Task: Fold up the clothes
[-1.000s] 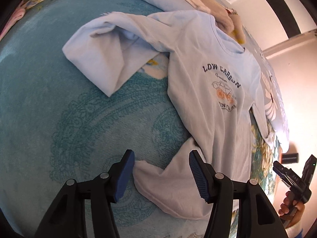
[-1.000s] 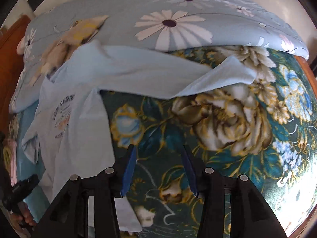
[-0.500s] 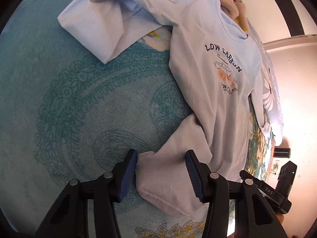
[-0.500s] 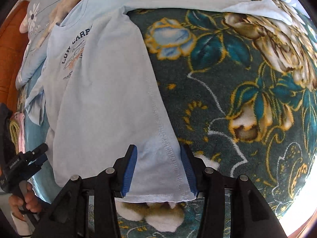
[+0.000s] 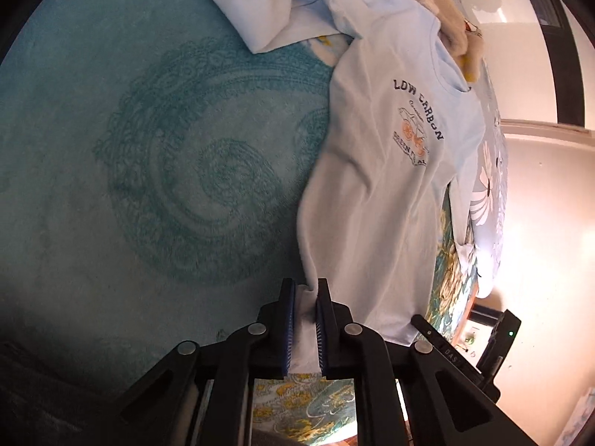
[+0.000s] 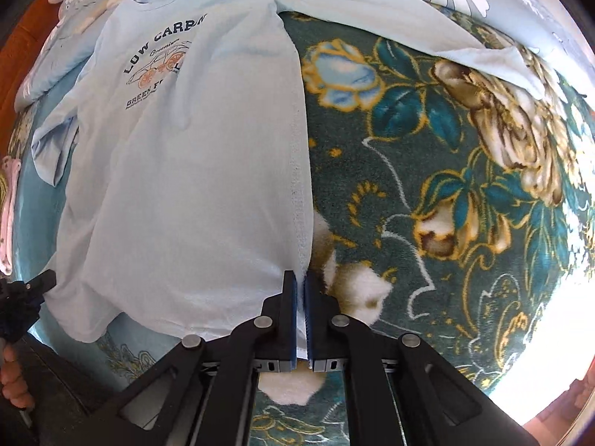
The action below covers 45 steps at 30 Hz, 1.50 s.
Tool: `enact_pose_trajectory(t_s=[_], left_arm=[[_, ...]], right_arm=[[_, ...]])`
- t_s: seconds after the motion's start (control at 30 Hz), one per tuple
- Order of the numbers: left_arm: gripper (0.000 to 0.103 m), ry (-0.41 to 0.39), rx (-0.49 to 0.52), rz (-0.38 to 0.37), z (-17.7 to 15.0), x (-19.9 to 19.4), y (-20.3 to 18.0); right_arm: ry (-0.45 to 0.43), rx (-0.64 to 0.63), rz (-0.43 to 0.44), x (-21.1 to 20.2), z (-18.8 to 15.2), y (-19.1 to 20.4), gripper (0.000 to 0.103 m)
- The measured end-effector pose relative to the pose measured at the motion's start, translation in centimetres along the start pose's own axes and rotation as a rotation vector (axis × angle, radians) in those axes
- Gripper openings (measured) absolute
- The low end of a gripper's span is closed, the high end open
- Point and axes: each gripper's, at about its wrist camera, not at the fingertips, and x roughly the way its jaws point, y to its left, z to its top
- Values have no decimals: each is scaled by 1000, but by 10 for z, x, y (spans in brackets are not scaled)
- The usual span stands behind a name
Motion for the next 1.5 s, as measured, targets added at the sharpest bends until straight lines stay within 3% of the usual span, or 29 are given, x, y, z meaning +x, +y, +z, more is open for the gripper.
enact_pose_trajectory(t_s=[0.07, 0.17, 0.23, 0.33, 0.43, 0.5, 0.57, 0.63, 0.7, 0.77, 0.83, 0.93, 1.07, 1.17, 1.3, 1.33, 1.5], left_arm=[[11, -16, 19, 11, -13, -12, -6], [12, 0, -33, -13, -22, -15, 5], [8, 21, -75, -23, -23, -11, 14], [12, -5, -40, 20, -20, -13, 6], [15, -54, -23, -25, -16, -23, 3], [22, -149, 11, -39, -9, -40, -3], [37, -262, 56, -28, 0, -57, -9], [46, -393, 109, 12, 12, -77, -15], [57, -517, 144, 108, 28, -96, -10], [63, -617, 124, 205, 43, -113, 5], [65, -682, 21, 222, 54, -127, 42], [67, -701, -266, 79, 56, -135, 117], [70, -713, -421, -31, 59, -130, 150], [70, -704, -370, -10, 65, -120, 137], [70, -709, -292, 45, 70, -114, 120], [70, -707, -286, 44, 70, -114, 119], [70, -687, -324, 22, 73, -111, 126]], right_arm=[[1, -29, -46, -8, -4, -3, 3], [34, -38, -90, -9, -14, -13, 3], [60, -27, -98, -3, -22, -20, 3], [83, -1, -88, 7, -28, -26, 3], [108, 0, -92, 14, -27, -24, 3], [115, -6, -99, 14, -33, -12, 4], [91, -11, -111, 4, -29, -10, 10], [25, -31, -137, -13, -19, -6, 18], [-51, -68, -150, -30, -10, 8, 27], [-97, -120, -136, -41, 0, 30, 32], [-127, -182, -107, -46, 10, 56, 33], [-162, -304, -64, -39, 32, 102, 36], [-176, -446, 56, -20, 57, 186, 38], [-171, -579, 129, 3, 66, 255, 43], [-209, -761, 106, 22, 60, 337, 49], [-199, -781, 98, 31, 60, 350, 55], [-154, -725, 58, 66, 72, 378, 55]])
